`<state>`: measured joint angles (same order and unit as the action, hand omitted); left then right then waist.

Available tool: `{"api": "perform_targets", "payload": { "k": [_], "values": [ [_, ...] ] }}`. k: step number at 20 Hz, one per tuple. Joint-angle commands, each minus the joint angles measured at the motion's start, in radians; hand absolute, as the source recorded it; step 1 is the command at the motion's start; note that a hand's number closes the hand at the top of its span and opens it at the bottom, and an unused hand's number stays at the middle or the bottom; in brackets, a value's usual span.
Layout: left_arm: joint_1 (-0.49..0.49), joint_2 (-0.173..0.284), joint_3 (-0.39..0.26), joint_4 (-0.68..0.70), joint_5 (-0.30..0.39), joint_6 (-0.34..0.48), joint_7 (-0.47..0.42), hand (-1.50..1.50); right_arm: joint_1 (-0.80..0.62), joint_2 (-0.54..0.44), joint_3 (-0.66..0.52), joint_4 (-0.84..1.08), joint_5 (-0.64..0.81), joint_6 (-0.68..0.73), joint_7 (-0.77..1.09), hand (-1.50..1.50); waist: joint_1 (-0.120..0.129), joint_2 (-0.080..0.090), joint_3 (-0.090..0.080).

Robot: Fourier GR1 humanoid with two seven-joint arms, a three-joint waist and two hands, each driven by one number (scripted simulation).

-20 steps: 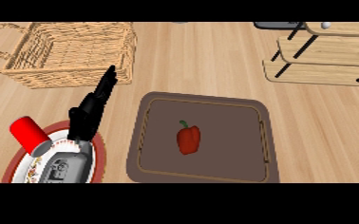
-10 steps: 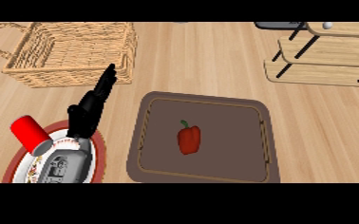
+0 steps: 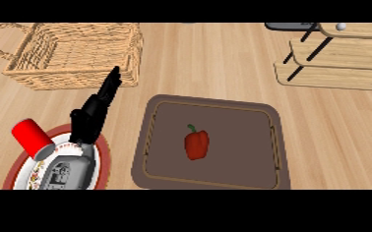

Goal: Pick the lemon from the tray and place it in the tiered shelf

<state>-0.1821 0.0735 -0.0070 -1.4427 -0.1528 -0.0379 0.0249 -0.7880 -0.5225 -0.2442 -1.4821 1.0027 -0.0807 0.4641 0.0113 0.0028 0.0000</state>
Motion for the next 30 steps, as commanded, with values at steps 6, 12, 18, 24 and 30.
{"api": "perform_targets", "payload": {
  "k": [6,12,18,24,30],
  "values": [
    [0.018,-0.031,-0.028,-0.008,-0.016,0.016,-0.004,0.00,-0.013,0.078,-0.164,0.166,-0.216,-0.249,-0.197,1.50,-0.001,0.000,0.002],
    [0.027,-0.011,-0.015,-0.089,0.007,-0.008,0.074,0.00,-0.082,0.018,-0.170,0.334,-0.279,-0.269,-0.308,1.50,0.000,-0.002,0.000],
    [0.017,-0.036,-0.018,0.043,-0.024,0.023,-0.059,0.00,-0.097,-0.046,-0.232,0.533,-0.365,-0.319,-0.478,1.50,-0.002,0.001,0.000],
    [0.032,-0.020,-0.010,-0.011,-0.025,0.024,-0.036,0.00,-0.011,-0.069,-0.172,0.458,-0.123,-0.379,-0.145,-1.50,-0.012,-0.005,-0.001],
    [0.047,-0.009,-0.018,-0.101,-0.004,-0.007,0.059,0.00,0.001,-0.088,-0.223,0.422,-0.251,-0.359,-0.185,-1.50,-0.009,-0.006,0.000]
  ]
}}
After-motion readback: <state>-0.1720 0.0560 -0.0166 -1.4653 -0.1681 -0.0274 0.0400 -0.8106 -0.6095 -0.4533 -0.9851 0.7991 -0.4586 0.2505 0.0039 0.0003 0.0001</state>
